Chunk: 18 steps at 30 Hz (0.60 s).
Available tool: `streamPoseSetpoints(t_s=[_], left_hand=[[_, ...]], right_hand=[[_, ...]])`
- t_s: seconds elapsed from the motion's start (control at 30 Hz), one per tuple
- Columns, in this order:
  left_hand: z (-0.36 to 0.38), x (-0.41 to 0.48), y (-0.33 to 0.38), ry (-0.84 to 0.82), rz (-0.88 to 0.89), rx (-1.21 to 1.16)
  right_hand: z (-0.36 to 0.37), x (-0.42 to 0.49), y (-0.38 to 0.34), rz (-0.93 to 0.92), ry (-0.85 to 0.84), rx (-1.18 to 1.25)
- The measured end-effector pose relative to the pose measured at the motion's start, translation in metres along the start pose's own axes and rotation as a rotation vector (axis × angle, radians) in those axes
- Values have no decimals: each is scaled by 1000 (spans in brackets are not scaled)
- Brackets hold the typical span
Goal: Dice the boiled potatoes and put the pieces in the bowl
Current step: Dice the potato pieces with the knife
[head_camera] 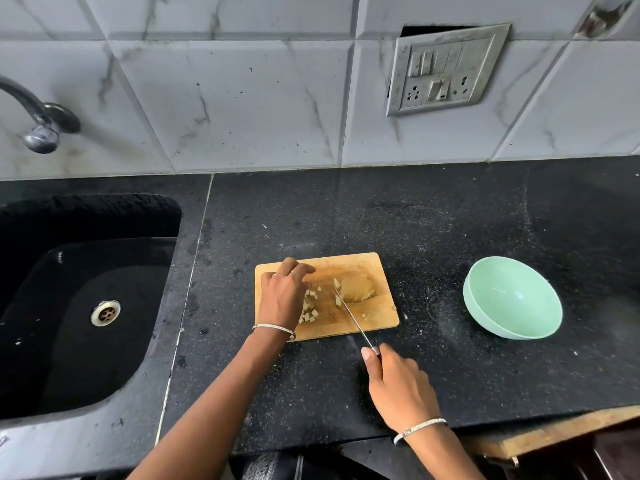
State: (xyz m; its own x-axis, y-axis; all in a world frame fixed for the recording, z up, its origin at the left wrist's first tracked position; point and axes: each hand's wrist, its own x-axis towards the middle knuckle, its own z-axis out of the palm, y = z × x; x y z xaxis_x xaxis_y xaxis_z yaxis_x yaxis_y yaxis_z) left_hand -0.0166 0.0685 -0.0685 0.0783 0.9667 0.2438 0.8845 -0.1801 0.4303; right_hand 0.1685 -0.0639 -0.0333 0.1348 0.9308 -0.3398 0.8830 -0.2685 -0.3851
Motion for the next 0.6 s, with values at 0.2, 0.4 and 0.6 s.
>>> streamPoseSetpoints(t_s=[0.2, 0.4, 0.6], left_hand=[[-7, -6, 14, 64, 7, 54], [0, -24, 30, -101, -69, 123], [5, -24, 31, -188, -150, 167]], right_hand=[[3, -4, 1, 50, -22, -26], [10, 1, -1, 4, -160, 165], [6, 1, -2, 2, -135, 213]])
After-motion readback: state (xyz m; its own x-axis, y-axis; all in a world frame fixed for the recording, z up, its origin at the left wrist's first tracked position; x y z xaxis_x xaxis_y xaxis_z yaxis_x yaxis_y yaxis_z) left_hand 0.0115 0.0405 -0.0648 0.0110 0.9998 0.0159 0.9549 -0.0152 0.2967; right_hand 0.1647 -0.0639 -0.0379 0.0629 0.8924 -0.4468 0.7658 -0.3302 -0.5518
